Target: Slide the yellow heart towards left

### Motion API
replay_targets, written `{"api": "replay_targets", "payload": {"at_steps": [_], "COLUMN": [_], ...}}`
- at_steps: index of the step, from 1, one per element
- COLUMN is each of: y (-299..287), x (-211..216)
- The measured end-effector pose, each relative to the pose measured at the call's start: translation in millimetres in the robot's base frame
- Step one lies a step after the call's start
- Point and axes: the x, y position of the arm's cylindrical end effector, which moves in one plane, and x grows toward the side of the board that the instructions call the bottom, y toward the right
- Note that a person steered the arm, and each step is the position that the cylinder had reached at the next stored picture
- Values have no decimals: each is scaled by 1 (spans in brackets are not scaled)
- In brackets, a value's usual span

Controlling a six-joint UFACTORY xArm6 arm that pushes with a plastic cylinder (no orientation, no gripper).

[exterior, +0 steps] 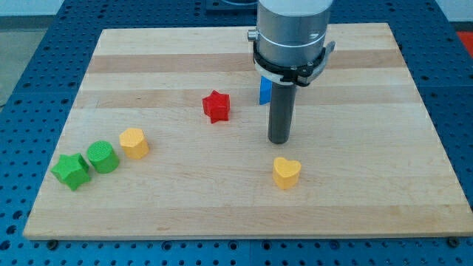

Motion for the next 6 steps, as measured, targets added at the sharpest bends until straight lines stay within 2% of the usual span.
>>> {"api": "replay_targets", "payload": {"at_steps": [1, 2, 3, 4, 6], "y": [33, 58, 2, -71, -73], "x": [10, 41, 65, 59, 56]}}
